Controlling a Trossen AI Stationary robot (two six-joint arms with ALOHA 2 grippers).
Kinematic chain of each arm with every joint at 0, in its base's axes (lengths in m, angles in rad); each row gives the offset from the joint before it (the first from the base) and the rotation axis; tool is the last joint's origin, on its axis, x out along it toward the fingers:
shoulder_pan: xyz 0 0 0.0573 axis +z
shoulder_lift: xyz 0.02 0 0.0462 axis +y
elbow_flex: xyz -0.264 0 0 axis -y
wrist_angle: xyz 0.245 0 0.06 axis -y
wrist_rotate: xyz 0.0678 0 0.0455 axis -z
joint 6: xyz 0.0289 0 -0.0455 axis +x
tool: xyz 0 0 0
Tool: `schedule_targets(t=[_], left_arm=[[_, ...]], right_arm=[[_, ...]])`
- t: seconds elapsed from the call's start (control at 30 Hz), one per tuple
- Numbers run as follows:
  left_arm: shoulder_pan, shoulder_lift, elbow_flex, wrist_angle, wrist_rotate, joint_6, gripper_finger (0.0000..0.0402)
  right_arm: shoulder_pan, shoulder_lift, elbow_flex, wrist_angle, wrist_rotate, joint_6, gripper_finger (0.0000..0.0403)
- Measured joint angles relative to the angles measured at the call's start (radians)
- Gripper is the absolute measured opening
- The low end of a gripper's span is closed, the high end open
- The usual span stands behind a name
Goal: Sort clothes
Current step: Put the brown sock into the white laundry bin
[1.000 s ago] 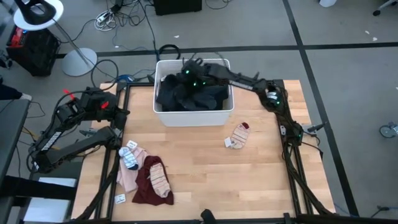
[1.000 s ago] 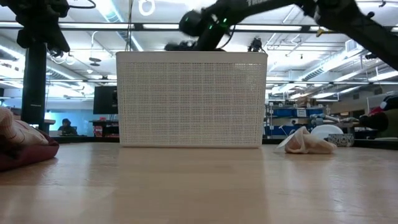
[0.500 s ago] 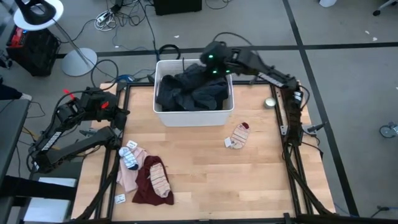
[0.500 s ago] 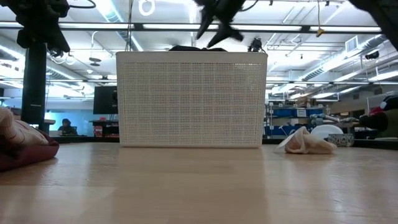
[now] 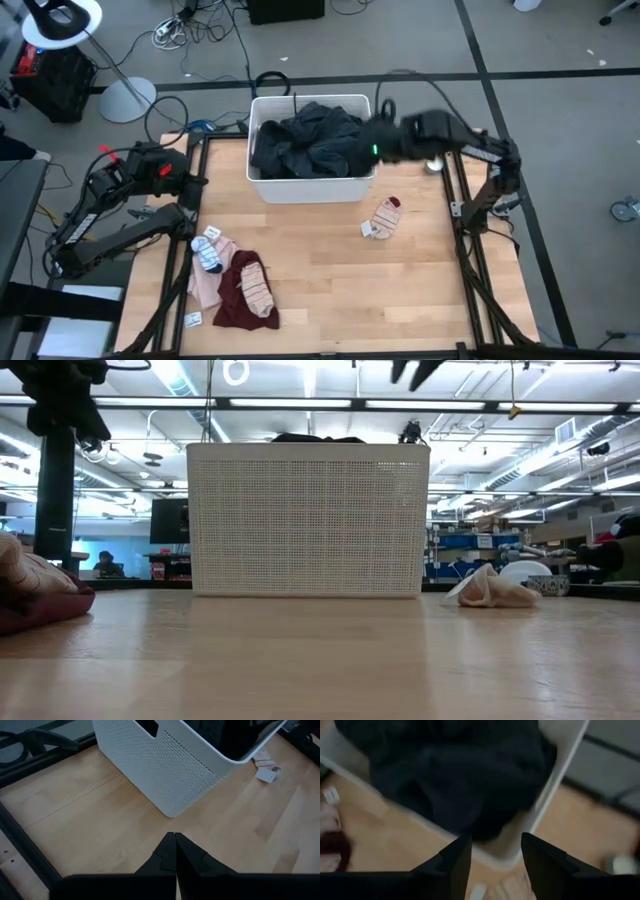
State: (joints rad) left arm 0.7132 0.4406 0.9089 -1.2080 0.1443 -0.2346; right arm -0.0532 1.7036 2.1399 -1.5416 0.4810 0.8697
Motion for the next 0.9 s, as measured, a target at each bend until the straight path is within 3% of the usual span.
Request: schedule_targets(t=[0.13, 0.53, 0.9], left_arm=[[0.000, -0.025, 0.000, -0.002, 0.012, 0.003, 0.0001], [0.000, -0.043, 0.010, -0.031, 0.275, 0.016, 0.0001], [0.000, -0.044, 0.119, -0.028, 0.232, -0.051, 0.0001]], right_arm=[[0.126, -0.056, -0.146, -0.009, 0.013, 0.199, 0.0166], [0.378, -0.092, -0.539, 0.011, 0.021, 0.729, 0.0159], [0.390, -0.329, -1.024, 0.469, -0.058, 0.771, 0.0136]])
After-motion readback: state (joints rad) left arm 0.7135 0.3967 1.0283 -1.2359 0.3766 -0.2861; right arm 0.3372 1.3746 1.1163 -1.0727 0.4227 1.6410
